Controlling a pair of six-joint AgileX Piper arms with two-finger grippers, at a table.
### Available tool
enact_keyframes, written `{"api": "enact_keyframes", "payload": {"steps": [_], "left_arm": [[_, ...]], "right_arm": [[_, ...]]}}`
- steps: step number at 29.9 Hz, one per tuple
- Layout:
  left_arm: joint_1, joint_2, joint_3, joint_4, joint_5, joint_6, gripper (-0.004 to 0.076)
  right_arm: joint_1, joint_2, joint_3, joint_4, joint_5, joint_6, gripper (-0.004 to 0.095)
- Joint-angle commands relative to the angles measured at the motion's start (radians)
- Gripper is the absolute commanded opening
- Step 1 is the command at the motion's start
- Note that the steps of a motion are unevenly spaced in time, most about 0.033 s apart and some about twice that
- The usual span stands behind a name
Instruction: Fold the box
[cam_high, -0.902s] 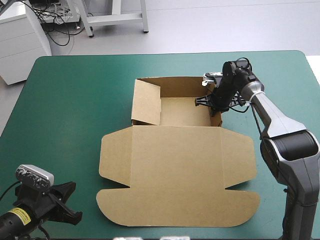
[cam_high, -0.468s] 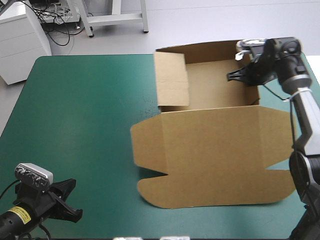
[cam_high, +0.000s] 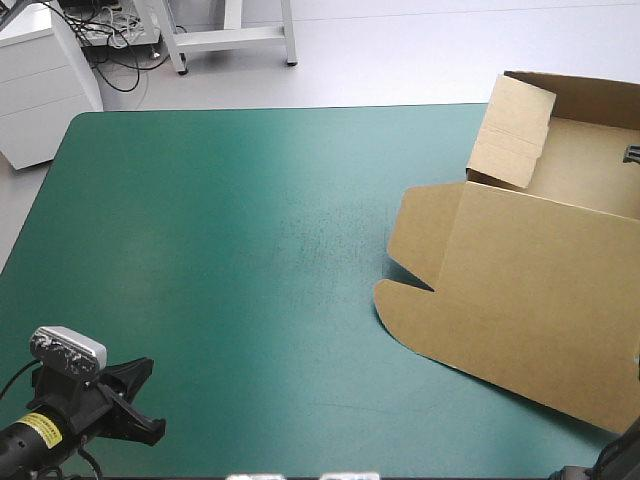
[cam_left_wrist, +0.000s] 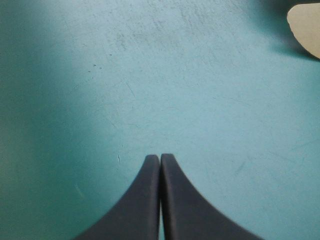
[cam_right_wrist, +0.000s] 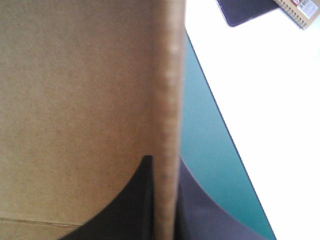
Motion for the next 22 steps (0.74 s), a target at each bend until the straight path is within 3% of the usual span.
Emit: {"api": "enact_keyframes", "payload": {"steps": [1,11,14,19,22], "left_arm": [[-0.003,0.008,-0.027,-0.017,-0.065,-0.003,-0.0032],[-0.003,0.008,-0.027,-0.022,-0.063,-0.003,-0.0032],[-0.003,0.008,-0.027,-0.022,-0.063,0.0,-0.0032],[-0.003,0.008,-0.027,-0.022,-0.063,0.005,-0.0032],[-0.003,0.008,-0.027,-0.022,-0.063,0.005,-0.0032]], "right_arm": [[-0.038,-0.001,-0.028,0.022,-0.014,-0.008,-0.0023],[-0.046,0.096,-0.028,0.003,-0.042,0.002,0.0012],[-0.046,0.094,-0.028,0.003,-0.04,-0.025,0.0137],[-0.046,0.094,-0.028,0.003,-0.01,-0.045,0.0576],[-0.046,0.088,-0.036,0.001,0.002,-0.045,0.0722]]}}
